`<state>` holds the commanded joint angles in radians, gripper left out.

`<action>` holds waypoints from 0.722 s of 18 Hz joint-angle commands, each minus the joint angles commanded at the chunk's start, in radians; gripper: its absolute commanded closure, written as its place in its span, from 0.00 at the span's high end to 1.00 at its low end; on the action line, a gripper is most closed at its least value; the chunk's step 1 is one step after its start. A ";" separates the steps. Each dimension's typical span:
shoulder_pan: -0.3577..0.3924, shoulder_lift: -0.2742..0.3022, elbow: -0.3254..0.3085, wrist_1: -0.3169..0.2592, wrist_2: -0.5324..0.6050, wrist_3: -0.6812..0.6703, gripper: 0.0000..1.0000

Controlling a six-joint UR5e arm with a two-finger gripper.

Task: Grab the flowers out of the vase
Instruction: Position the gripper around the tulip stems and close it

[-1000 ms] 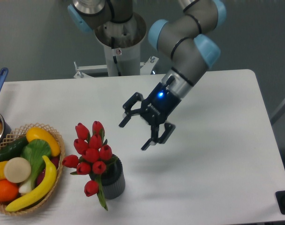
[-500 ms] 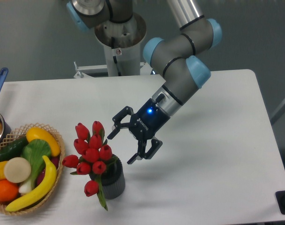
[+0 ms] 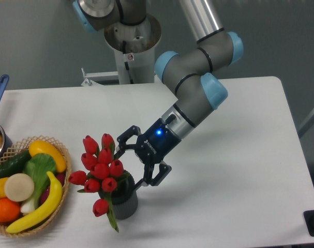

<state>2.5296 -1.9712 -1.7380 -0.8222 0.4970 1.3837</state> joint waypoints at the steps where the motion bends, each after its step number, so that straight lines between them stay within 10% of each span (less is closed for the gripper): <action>1: -0.011 0.000 0.000 0.000 0.000 0.000 1.00; 13: -0.020 -0.017 -0.006 0.005 0.018 0.009 1.00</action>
<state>2.5096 -1.9881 -1.7441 -0.8176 0.5154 1.3929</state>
